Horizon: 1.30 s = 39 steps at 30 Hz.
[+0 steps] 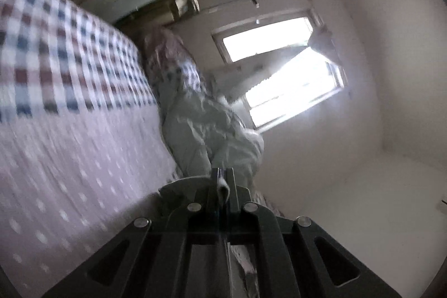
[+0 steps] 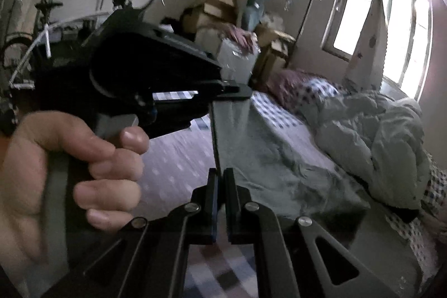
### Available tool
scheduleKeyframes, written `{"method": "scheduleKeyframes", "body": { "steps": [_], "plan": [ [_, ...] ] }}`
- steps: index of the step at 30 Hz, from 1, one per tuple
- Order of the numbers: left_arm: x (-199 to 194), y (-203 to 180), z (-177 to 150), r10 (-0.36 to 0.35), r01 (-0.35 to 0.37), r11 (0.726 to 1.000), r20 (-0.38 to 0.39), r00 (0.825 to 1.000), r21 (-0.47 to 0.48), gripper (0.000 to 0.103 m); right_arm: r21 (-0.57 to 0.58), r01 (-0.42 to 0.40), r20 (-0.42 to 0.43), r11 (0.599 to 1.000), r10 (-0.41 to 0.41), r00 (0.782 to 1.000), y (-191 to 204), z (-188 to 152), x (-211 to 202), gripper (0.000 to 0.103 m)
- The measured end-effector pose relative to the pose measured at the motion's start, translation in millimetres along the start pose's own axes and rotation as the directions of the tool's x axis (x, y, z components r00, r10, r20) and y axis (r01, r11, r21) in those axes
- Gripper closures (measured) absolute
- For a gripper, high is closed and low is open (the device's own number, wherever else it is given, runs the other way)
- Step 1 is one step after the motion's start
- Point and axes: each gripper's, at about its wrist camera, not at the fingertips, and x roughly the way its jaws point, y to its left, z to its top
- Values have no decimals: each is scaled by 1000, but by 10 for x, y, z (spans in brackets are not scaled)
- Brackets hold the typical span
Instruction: Fold clothes
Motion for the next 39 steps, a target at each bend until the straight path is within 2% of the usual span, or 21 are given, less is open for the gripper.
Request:
{"method": "scheduleKeyframes", "body": {
  "steps": [2,6,11,12,13,14,17,20,22,25,29,30,32,33,34,35,36,39],
  "plan": [
    [-5,25,156,26,-26,1000,2,1000,17,102,14,-26,11,1000,26,1000,99,101,46,101],
    [175,-19,448,90,-85,991,-45,995,105,103,44,-83,25,996,82,996,252,289,124,100],
    [374,-126,919,176,-160,968,-71,982,194,103,162,-150,27,975,147,989,260,454,204,95],
    [391,-146,1009,189,-171,964,-73,979,206,103,184,-156,20,970,155,988,252,461,201,91],
    [403,-164,1095,200,-180,960,-75,977,214,103,207,-160,19,965,160,987,218,453,179,76],
    [415,-177,1173,213,-191,956,-79,974,225,103,220,-163,26,962,161,987,171,421,132,55],
    [427,-186,1367,254,-223,940,-91,963,258,103,231,-157,31,960,155,988,25,267,-13,41],
    [456,-121,1479,297,-259,926,-106,949,276,103,198,-101,-20,975,107,994,-116,-12,-154,39],
    [511,-47,1532,333,-291,915,-114,936,280,103,184,-51,-69,982,64,996,-223,-213,-201,39],
    [678,99,1592,408,-358,886,-129,904,295,103,223,0,-136,975,32,990,-421,-473,-227,39],
    [951,417,1638,536,-472,823,-154,830,317,102,277,44,-200,960,13,980,-627,-736,-294,39],
    [960,517,1664,550,-493,818,-153,821,297,100,287,49,-204,957,11,979,-642,-771,-333,39],
    [954,705,1719,571,-528,812,-149,808,250,89,283,53,-207,958,7,978,-610,-810,-401,39],
    [951,800,1747,581,-544,808,-148,801,227,69,276,53,-209,960,6,978,-596,-826,-430,39],
    [927,879,1773,594,-562,800,-145,792,208,44,269,53,-210,962,5,978,-582,-841,-458,39],
    [869,951,1792,601,-575,797,-139,787,186,34,264,53,-211,963,4,978,-563,-843,-477,39],
    [795,1011,1792,596,-576,802,-137,791,159,24,260,53,-211,964,3,978,-543,-842,-493,39],
    [531,1208,1702,549,-549,834,-166,819,52,21,251,54,-209,967,-1,978,-503,-835,-538,39]
  ]
}}
